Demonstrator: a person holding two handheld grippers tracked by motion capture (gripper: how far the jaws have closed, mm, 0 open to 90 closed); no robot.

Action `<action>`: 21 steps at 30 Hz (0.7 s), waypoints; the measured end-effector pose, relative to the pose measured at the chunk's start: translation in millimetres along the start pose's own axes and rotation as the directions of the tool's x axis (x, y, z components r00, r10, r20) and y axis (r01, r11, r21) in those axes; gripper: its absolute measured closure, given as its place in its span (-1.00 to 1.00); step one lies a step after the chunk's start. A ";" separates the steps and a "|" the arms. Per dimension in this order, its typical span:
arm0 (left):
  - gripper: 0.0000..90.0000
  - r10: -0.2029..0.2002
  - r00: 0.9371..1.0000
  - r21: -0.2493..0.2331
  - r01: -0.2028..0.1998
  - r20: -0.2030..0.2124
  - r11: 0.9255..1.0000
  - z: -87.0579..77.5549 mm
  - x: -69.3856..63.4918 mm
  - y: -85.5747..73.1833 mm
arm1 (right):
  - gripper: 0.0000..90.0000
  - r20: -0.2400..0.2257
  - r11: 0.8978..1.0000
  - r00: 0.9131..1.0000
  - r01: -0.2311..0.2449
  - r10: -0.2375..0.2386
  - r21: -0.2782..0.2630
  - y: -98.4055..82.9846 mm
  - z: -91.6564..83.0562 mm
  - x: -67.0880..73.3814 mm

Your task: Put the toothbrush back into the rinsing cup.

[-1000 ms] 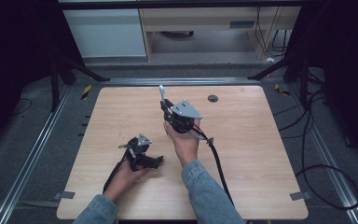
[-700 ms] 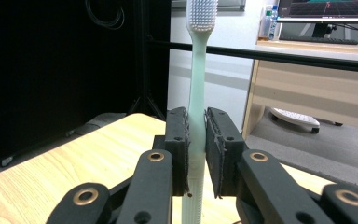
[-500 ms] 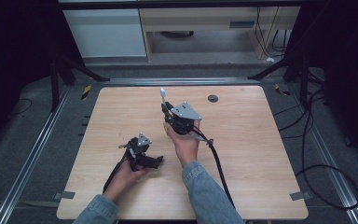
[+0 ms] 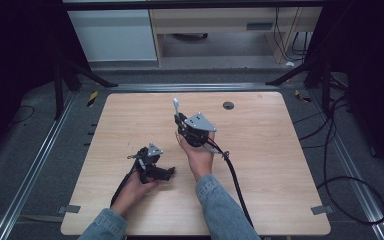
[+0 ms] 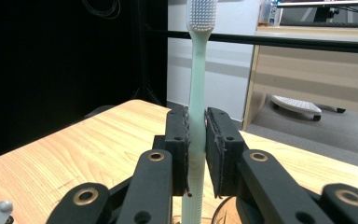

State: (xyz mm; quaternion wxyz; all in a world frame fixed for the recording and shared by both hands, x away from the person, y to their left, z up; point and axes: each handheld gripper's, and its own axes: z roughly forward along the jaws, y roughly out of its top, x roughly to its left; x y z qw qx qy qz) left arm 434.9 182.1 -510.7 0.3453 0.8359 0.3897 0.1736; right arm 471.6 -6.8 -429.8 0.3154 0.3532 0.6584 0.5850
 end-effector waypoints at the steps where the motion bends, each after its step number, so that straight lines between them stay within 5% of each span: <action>1: -1.00 -0.001 1.000 0.000 0.001 0.000 1.000 0.0 0.0 0.0 | 0.76 0.000 1.000 1.000 -0.002 0.002 0.003 -1.2 0.2 -0.2; 21: -1.00 0.002 1.000 0.003 -0.002 0.002 1.000 -0.2 0.1 0.0 | 0.76 -0.008 1.000 1.000 0.018 -0.017 0.016 -10.4 2.2 1.4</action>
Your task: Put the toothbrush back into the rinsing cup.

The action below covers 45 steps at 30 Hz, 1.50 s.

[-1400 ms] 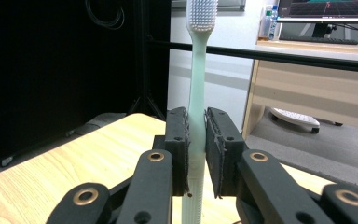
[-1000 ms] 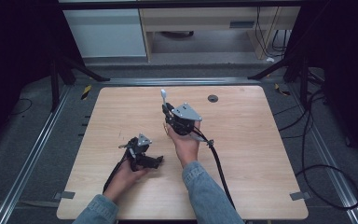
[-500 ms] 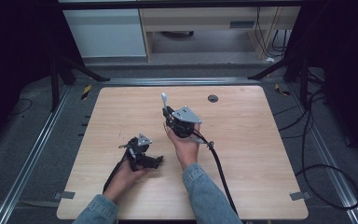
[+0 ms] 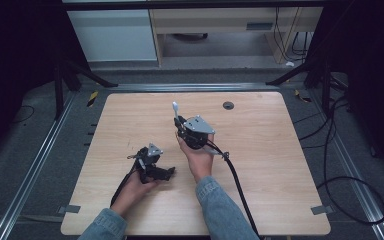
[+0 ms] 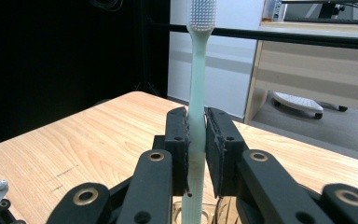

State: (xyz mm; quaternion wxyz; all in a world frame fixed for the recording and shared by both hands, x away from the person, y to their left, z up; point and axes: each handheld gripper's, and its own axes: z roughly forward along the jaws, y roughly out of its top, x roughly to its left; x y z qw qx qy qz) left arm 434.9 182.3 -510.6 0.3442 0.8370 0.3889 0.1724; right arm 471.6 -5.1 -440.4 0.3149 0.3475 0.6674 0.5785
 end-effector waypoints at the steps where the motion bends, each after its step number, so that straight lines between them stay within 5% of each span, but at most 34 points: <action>1: -1.00 0.000 1.000 0.000 0.000 0.000 1.000 0.0 0.0 0.0 | 0.76 -0.004 1.000 1.000 0.002 -0.002 0.000 -0.2 0.1 0.5; 45: -1.00 0.002 1.000 0.002 -0.002 0.001 1.000 -0.1 0.1 0.0 | 0.76 -0.005 1.000 1.000 -0.022 0.021 -0.003 -19.0 5.2 -1.8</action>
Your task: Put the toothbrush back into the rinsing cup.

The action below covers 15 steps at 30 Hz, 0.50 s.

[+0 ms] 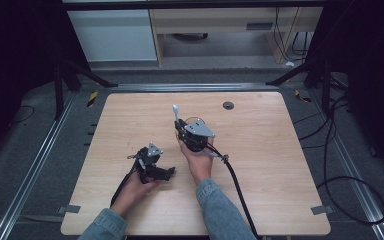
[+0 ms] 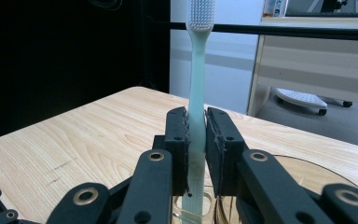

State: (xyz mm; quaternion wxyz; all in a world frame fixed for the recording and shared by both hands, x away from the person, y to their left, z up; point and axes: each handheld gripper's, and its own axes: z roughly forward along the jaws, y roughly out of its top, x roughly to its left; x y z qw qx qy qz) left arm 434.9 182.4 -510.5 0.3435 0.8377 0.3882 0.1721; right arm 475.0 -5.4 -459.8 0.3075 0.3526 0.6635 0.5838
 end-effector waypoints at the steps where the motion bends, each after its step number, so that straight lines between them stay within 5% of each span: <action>1: -1.00 0.000 1.000 0.000 0.000 0.000 1.000 0.0 0.0 0.0 | 0.76 0.000 1.000 1.000 -0.001 0.001 -0.002 -0.2 0.0 0.0; 15: -1.00 0.000 1.000 0.000 0.000 0.000 1.000 0.0 0.0 0.0 | 0.76 0.001 1.000 1.000 0.004 -0.004 -0.016 -1.2 -1.2 -1.6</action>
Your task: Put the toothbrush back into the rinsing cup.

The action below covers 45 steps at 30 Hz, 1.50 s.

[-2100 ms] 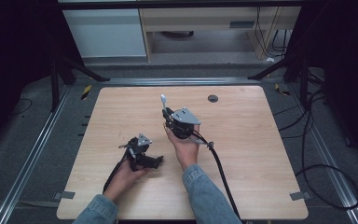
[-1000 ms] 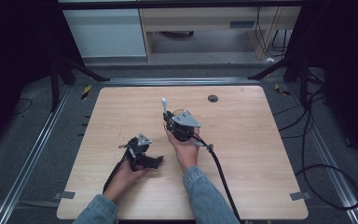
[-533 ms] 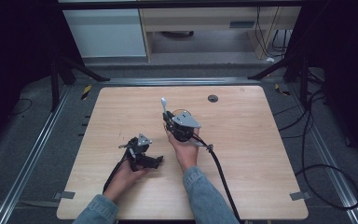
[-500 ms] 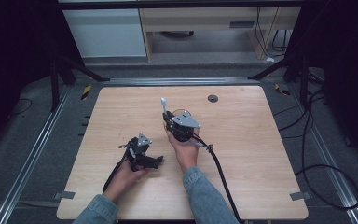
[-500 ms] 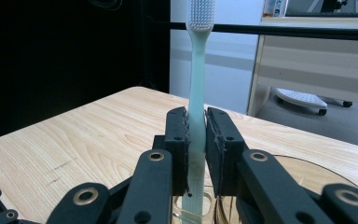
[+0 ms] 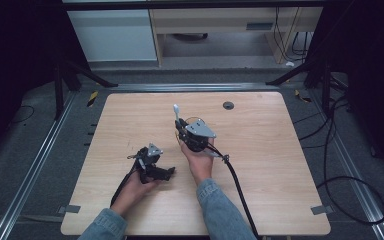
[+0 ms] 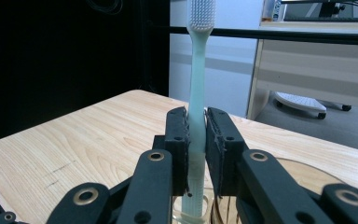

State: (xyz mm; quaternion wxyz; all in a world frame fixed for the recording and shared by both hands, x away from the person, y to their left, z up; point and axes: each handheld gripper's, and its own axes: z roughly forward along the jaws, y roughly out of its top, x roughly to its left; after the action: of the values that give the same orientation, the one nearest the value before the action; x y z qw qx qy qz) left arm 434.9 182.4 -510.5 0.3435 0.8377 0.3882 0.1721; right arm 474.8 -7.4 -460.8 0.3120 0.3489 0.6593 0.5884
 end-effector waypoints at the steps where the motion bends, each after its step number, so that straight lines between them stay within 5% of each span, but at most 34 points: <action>1: -1.00 0.000 1.000 0.000 0.000 0.000 1.000 0.0 0.0 0.0 | 0.76 0.000 1.000 1.000 -0.007 0.007 -0.003 -1.0 0.0 0.5; 26: -1.00 0.000 1.000 0.000 0.000 0.000 1.000 0.0 -0.1 0.0 | 0.77 -0.003 0.999 1.000 0.015 -0.015 -0.038 -4.9 -2.3 1.6; 45: -1.00 0.000 1.000 0.000 0.000 0.000 1.000 0.0 0.0 0.0 | 0.77 -0.004 1.000 1.000 0.021 -0.021 -0.009 -16.9 -2.0 0.4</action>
State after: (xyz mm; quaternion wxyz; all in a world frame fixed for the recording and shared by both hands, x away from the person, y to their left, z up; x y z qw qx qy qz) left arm 434.8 182.4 -510.5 0.3436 0.8376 0.3883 0.1722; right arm 471.4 -9.3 -477.4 0.3184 0.3391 0.6609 0.5889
